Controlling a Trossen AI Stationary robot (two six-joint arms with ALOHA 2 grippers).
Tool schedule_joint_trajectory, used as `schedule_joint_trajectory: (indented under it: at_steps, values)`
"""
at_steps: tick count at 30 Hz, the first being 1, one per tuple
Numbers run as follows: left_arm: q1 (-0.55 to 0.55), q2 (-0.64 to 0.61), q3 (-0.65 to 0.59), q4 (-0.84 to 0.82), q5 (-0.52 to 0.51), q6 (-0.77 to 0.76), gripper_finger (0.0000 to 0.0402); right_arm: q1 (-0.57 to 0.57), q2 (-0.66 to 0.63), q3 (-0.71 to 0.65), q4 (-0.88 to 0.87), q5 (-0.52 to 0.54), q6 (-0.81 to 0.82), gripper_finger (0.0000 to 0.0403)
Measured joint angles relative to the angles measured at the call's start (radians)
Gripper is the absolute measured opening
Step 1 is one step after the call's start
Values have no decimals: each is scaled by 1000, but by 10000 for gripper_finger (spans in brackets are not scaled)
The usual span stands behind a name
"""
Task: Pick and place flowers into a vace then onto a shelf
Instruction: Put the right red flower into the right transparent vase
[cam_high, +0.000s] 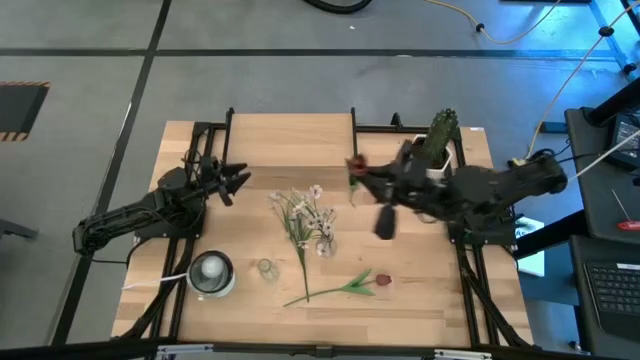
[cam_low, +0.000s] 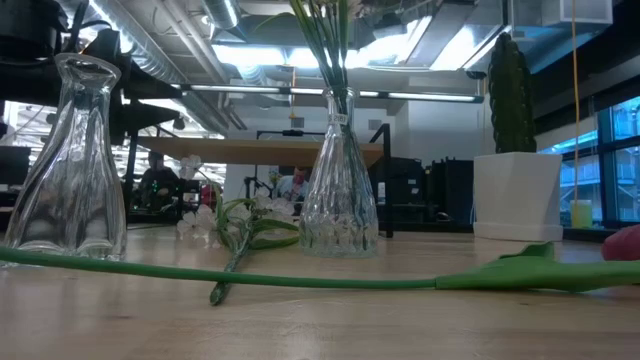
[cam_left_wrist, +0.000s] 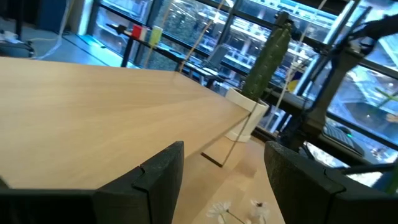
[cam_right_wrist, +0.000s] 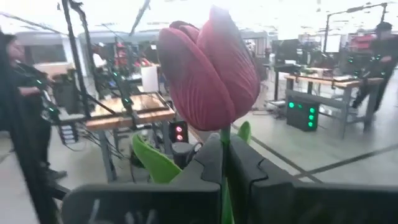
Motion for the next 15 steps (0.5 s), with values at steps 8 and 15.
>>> schedule_joint_trajectory:
  at_steps: [8, 15]
  values:
    - [0, 0, 0, 0, 6, 0, 216, 3, -132, -207, 47, -7, 86, 3]
    - [0, 0, 0, 0, 6, 0, 216, 3, -234, -564, 647, -146, 3, 3]
